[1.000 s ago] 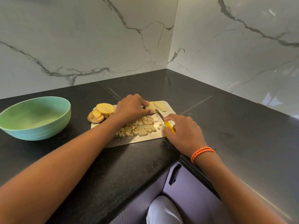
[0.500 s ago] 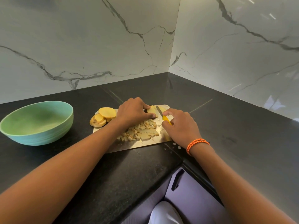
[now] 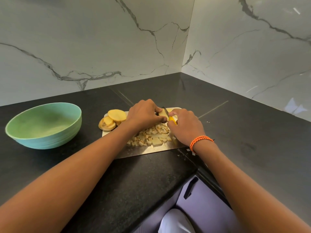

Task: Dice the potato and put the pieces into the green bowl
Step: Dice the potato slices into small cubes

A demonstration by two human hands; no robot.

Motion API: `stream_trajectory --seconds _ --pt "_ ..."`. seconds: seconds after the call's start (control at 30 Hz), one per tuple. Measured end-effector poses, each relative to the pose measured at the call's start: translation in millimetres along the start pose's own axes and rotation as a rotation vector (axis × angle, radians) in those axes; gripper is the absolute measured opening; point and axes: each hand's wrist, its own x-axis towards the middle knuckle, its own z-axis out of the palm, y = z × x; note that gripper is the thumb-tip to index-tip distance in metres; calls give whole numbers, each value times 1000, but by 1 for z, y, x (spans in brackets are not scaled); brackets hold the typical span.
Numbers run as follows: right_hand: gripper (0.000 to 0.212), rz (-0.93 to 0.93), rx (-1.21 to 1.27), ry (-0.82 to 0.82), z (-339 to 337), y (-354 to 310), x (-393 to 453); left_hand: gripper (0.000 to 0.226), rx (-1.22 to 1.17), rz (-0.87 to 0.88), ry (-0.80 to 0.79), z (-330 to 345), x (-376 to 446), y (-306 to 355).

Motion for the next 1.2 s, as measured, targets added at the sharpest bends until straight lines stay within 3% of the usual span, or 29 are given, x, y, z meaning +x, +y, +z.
stream_trajectory --seconds 0.4,0.63,0.93,1.2 --pt "34 -4 12 -88 -29 13 -47 55 -2 -16 -26 -2 -3 3" --pt "32 14 -58 -44 -37 23 -63 57 -23 -12 -30 -2 -3 3" --pt "33 -10 90 7 -25 14 -37 56 -109 -26 -29 -5 -1 -1" --pt "36 -35 59 -7 -3 7 -3 52 -111 -43 -19 -2 2 -6"
